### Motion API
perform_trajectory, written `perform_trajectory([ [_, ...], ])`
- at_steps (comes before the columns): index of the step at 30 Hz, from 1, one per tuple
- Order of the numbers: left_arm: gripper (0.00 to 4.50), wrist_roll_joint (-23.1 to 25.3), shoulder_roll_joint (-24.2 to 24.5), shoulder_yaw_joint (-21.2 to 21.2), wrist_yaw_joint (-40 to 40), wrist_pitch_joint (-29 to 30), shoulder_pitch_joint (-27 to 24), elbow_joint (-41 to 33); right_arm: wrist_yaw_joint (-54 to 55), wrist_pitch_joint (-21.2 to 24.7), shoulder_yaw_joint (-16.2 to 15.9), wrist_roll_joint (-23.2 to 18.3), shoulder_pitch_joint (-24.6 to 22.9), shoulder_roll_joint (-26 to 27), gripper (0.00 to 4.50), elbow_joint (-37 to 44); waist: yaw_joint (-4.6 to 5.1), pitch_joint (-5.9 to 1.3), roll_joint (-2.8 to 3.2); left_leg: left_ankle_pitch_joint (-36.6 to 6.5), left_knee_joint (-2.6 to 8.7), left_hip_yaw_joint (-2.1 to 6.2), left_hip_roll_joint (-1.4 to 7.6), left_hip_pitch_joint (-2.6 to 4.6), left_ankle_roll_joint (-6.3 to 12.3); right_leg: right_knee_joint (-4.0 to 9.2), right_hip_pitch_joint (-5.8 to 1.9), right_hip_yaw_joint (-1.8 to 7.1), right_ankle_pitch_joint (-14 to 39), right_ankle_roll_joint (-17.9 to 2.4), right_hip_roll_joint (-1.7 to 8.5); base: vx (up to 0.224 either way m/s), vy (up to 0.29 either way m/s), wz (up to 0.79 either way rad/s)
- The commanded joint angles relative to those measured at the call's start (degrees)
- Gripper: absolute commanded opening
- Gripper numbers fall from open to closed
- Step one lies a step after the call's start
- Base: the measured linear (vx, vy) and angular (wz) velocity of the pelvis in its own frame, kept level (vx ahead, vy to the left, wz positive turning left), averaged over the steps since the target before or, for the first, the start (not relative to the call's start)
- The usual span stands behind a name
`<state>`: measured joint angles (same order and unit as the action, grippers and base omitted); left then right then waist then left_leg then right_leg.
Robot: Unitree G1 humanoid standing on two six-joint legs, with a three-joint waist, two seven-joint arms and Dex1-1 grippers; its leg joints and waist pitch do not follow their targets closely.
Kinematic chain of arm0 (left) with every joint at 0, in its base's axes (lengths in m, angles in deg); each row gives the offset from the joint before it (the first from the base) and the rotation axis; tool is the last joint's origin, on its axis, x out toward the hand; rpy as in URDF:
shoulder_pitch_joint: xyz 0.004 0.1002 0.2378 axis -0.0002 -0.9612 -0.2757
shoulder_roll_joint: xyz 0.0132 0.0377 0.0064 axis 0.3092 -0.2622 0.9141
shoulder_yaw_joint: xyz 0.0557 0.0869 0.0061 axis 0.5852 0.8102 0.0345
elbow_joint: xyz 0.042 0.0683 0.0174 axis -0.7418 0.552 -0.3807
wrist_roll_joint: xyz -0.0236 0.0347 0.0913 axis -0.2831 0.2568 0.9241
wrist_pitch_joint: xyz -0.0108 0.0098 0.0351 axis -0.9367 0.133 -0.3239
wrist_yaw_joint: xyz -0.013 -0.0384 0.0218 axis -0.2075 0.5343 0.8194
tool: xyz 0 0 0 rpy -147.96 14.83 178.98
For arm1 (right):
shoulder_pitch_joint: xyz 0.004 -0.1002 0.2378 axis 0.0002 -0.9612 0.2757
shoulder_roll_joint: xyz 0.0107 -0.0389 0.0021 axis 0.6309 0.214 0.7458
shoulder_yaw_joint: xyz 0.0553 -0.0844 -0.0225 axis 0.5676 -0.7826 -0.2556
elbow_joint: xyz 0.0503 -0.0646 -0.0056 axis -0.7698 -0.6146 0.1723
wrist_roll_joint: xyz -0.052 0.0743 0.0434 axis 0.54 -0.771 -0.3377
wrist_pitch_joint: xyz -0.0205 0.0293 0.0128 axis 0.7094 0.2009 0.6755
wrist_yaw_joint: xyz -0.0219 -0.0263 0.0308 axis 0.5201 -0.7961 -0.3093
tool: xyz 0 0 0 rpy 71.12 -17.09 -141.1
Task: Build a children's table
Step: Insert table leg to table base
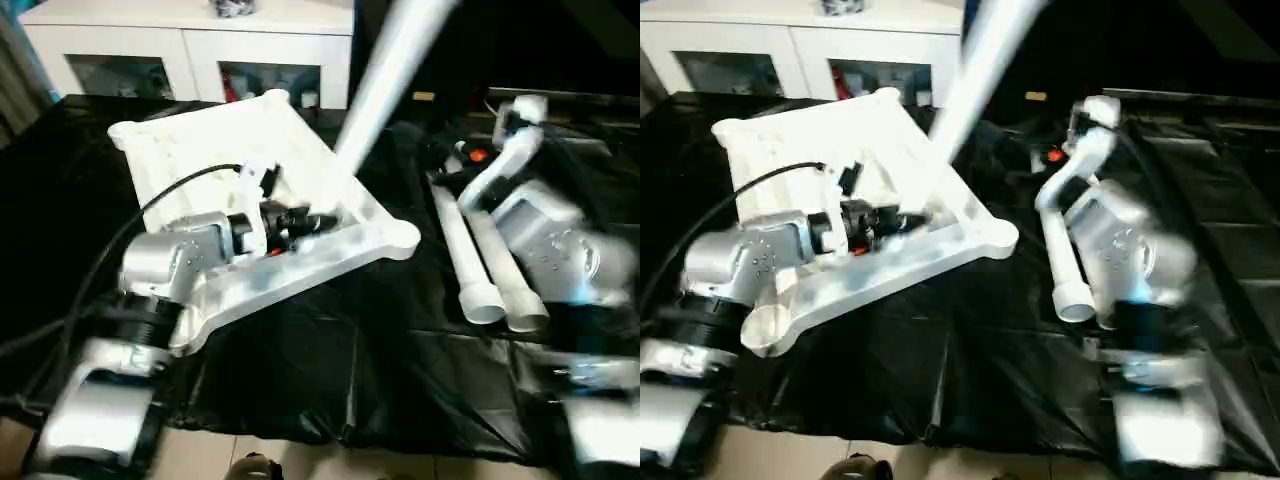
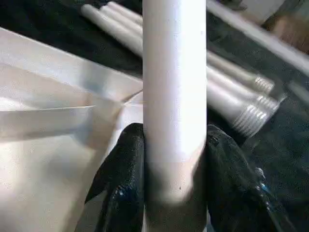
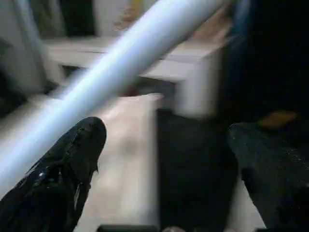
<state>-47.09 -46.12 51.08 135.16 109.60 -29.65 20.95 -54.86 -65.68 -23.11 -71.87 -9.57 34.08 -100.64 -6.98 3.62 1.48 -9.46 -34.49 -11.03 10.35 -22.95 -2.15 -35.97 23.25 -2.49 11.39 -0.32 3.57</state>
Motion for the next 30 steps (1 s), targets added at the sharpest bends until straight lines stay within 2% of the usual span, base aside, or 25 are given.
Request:
perform_trajectory([
  [1, 1.41, 1.55, 0.75, 1.52, 2.12, -1.75, 2.19, 0.12, -1.32, -9.09, -6.83, 9.65, 1.46, -3.15, 4.50, -1.24, -0.04, -4.65, -0.52, -6.25, 3.36, 1.16, 2.14, 1.58, -2.01, 3.69, -2.99, 2.33, 5.53, -9.81, 4.47, 0.000, 0.000, 0.00],
  [3, 1.41, 2.42, 1.79, 2.22, 3.24, -2.47, 2.61, 0.50, -1.22, -18.12, -13.00, 18.84, 2.21, -7.77, 4.50, -2.55, 0.20, -4.51, -0.76, -6.79, 3.21, 1.12, 2.08, 1.49, -1.57, 3.73, -3.12, 2.31, 6.14, -10.58, 4.47, 0.000, 0.000, 0.00],
  [5, 1.41, 2.53, 1.99, 2.37, 3.55, -2.53, 2.68, 0.53, -1.11, -20.11, -13.98, 20.48, 2.42, -8.53, 4.50, -2.84, 0.42, -4.48, -0.84, -6.95, 3.11, 1.09, 2.03, 1.41, -0.44, 3.72, -3.26, 2.43, 6.08, -11.14, 4.47, 0.000, 0.000, 0.00],
  [8, 1.40, 3.57, 3.23, 3.98, 5.40, -3.70, 3.02, 1.36, 0.80, -28.27, -17.45, 26.15, 4.49, -11.08, 4.50, -5.64, 0.67, -4.56, -1.05, -6.38, 2.98, 1.03, 2.05, 1.44, 1.21, 3.62, -3.21, 2.37, 4.66, -12.25, 4.19, 0.000, 0.000, 0.00],
  [10, 1.40, 4.12, 3.46, 4.36, 6.33, -4.15, 3.02, 1.60, 2.12, -31.15, -19.11, 29.66, 5.75, -11.74, 4.50, -7.81, 0.85, -4.53, -1.01, -6.45, 2.88, 0.99, 2.00, 1.49, 1.65, 3.58, -3.10, 2.33, 4.62, -12.87, 4.09, 0.000, 0.000, 0.00],
  [11, 1.40, 4.15, 3.48, 4.38, 6.38, -4.16, 3.02, 1.59, 2.28, -31.40, -19.36, 30.07, 5.85, -11.84, 4.50, -7.99, 0.87, -4.46, -0.98, -6.54, 2.90, 0.97, 2.03, 1.49, 1.80, 3.68, -3.18, 2.38, 4.88, -13.03, 4.11, 0.000, 0.000, 0.00],
  [12, 1.40, 4.47, 3.64, 4.67, 7.05, -4.38, 3.02, 1.63, 4.21, -34.70, -22.16, 34.50, 7.00, -12.92, 4.50, -10.68, 0.81, -4.60, -0.97, -6.07, 2.84, 1.09, 2.15, 1.50, 1.84, 3.40, -3.20, 2.33, 4.25, -13.34, 4.14, 0.000, 0.000, 0.00],
  [13, 1.40, 4.63, 3.70, 4.78, 7.28, -4.52, 3.05, 1.69, 4.84, -36.07, -22.91, 35.78, 7.41, -13.16, 4.50, -11.90, 0.98, -4.50, -0.97, -6.11, 2.79, 0.94, 2.02, 1.51, 1.99, 3.47, -3.08, 2.31, 3.69, -13.77, 3.97, 0.000, 0.000, 0.00],
  [15, 1.40, 4.63, 3.70, 4.78, 7.28, -4.52, 3.05, 1.69, 4.84, -36.07, -22.91, 35.78, 7.41, -13.16, 4.50, -11.90, 0.91, -4.52, -0.97, -6.46, 2.74, 0.95, 2.03, 1.51, 2.23, 3.42, -3.22, 2.40, 3.44, -13.85, 4.07, 0.000, 0.000, 0.00],
  [16, 1.40, 4.72, 3.80, 4.98, 7.61, -4.60, 3.04, 1.70, 7.10, -37.47, -23.45, 37.61, 8.11, -13.13, 4.50, -13.41, 0.89, -4.56, -1.23, -6.21, 2.75, 0.95, 2.09, 1.50, 2.65, 3.35, -3.31, 2.43, 2.71, -13.92, 4.05, 0.000, 0.000, 0.00],
  [17, 1.40, 4.82, 3.96, 5.41, 8.39, -4.78, 3.04, 1.70, 10.63, -39.39, -24.85, 41.19, 9.40, -13.40, 4.50, -16.12, 0.92, -4.63, -1.09, -5.42, 2.68, 0.98, 2.06, 1.55, 2.46, 3.18, -3.07, 2.27, 2.34, -14.37, 3.91, 0.000, 0.000, 0.00],
  [18, 1.40, 4.83, 3.97, 5.43, 8.46, -4.79, 3.03, 1.69, 10.74, -39.58, -24.97, 41.41, 9.50, -13.43, 4.50, -16.38, 1.00, -4.53, -1.13, -5.83, 2.68, 0.90, 1.95, 1.53, 2.51, 3.30, -3.11, 2.31, 2.58, -14.41, 3.86, 0.000, 0.000, 0.00],
  [20, 1.40, 5.22, 4.23, 6.18, 10.00, -4.87, 2.86, 1.06, 13.01, -42.73, -27.26, 45.37, 11.47, -13.99, 4.50, -21.17, 0.98, -4.53, -0.96, -6.72, 2.64, 0.95, 2.02, 1.64, 2.24, 3.31, -3.11, 2.33, 3.38, -14.49, 3.95, 0.000, 0.000, 0.00],
  [22, 1.40, 5.63, 4.62, 6.91, 10.97, -4.97, 2.67, 0.39, 14.34, -43.88, -28.40, 47.09, 12.63, -14.07, 4.50, -23.73, 1.10, -4.44, -1.03, -7.47, 2.63, 0.93, 2.03, 1.60, 2.06, 3.39, -3.12, 2.38, 4.08, -14.23, 3.96, 0.000, 0.000, 0.00],
  [23, 1.40, 5.77, 4.90, 7.38, 11.69, -5.05, 2.54, 0.01, 15.58, -44.60, -29.14, 48.41, 13.34, -14.17, 4.50, -25.16, 1.10, -4.48, -0.79, -7.50, 2.67, 1.03, 2.07, 1.68, 1.91, 3.31, -3.09, 2.37, 3.98, -14.12, 3.94, 0.000, 0.000, 0.00],
  [30, 1.40, 6.55, 6.55, 9.19, 15.05, -5.80, 2.21, -1.24, 19.20, -47.79, -32.02, 52.90, 16.74, -13.91, 4.50, -32.98, 1.85, -4.47, -1.04, -7.41, 2.52, 0.97, 1.87, 1.38, 2.40, 3.08, -3.35, 2.30, 2.09, -14.53, 3.77, 0.000, 0.000, 0.00],
])
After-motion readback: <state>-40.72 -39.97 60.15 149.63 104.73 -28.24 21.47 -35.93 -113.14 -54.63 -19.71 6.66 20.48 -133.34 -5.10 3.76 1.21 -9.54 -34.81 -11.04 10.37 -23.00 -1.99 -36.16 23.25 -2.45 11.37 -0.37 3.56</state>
